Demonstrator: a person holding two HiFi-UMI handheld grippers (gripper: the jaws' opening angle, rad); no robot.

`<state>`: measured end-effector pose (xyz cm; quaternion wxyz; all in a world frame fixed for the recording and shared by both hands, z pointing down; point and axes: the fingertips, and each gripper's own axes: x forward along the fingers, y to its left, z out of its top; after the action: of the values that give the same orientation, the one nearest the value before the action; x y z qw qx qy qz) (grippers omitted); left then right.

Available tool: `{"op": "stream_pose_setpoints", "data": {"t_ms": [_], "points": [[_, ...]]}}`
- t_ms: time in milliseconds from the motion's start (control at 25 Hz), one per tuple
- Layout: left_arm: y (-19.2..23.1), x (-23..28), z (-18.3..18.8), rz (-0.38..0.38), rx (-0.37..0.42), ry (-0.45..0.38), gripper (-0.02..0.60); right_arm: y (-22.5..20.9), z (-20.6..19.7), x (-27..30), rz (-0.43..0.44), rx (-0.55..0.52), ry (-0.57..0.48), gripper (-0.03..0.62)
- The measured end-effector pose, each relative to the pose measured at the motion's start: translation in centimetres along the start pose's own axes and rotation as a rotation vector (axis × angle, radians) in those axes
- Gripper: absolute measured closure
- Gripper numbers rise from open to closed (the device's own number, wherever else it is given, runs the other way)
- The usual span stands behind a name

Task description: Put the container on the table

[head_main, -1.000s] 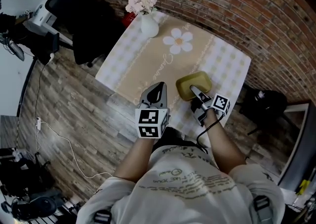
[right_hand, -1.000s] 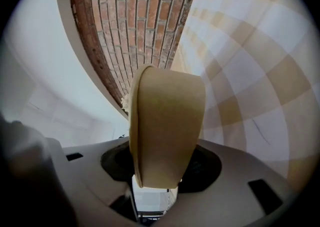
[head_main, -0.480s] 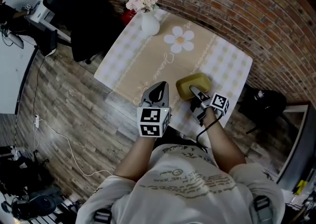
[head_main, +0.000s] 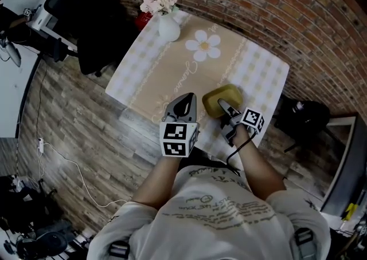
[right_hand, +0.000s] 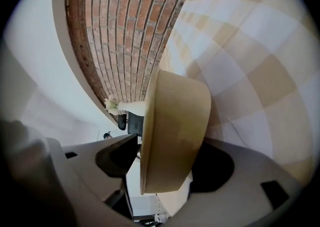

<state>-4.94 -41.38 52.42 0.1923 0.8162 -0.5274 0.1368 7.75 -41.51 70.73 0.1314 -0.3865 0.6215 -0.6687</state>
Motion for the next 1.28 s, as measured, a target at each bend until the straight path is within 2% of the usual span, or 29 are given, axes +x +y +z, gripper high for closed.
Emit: {"op": "stream_pose_setpoints", "data": {"t_ms": [160, 560, 640, 840, 880, 960, 1000, 1080, 1280], "points": [[-0.5, 0.3, 0.2, -0.019, 0.012, -0.004, 0.575, -0.2, 0.3, -0.7, -0.041, -0.039, -0.015, 0.286], [-2.4, 1.6, 0.9, -0.080, 0.038, -0.009, 0.575, -1.8, 0.6, -4.7, -0.096, -0.037, -0.071, 0.284], [-2.9, 1.8, 1.2, -0.094, 0.045, -0.009, 0.575, -1.9, 0.8, -5.7, -0.129, -0.077, -0.099, 0.286], [-4.0, 2.3, 1.3, -0.122, 0.061, -0.005, 0.575, -0.2, 2.4, -8.3, -0.198, -0.253, -0.187, 0.290], [-4.2, 2.3, 1.4, -0.126, 0.064, -0.005, 0.575, 0.4, 2.7, -8.7, -0.206, -0.292, -0.200, 0.335], [-4.6, 2.5, 1.8, -0.137, 0.070, -0.012, 0.575, 1.8, 3.4, -9.4, -0.235, -0.378, -0.230, 0.492], [-4.9, 2.6, 2.1, -0.144, 0.072, -0.018, 0.575, 2.6, 3.8, -9.8, -0.249, -0.422, -0.247, 0.540], [-5.3, 2.6, 2.4, -0.154, 0.074, -0.024, 0.575, 4.7, 4.4, -10.3, -0.261, -0.508, -0.277, 0.583], [-6.0, 2.5, 3.9, -0.164, 0.083, -0.055, 0.575, 13.4, 6.4, -11.5, -0.196, -0.762, -0.387, 0.591]]}}
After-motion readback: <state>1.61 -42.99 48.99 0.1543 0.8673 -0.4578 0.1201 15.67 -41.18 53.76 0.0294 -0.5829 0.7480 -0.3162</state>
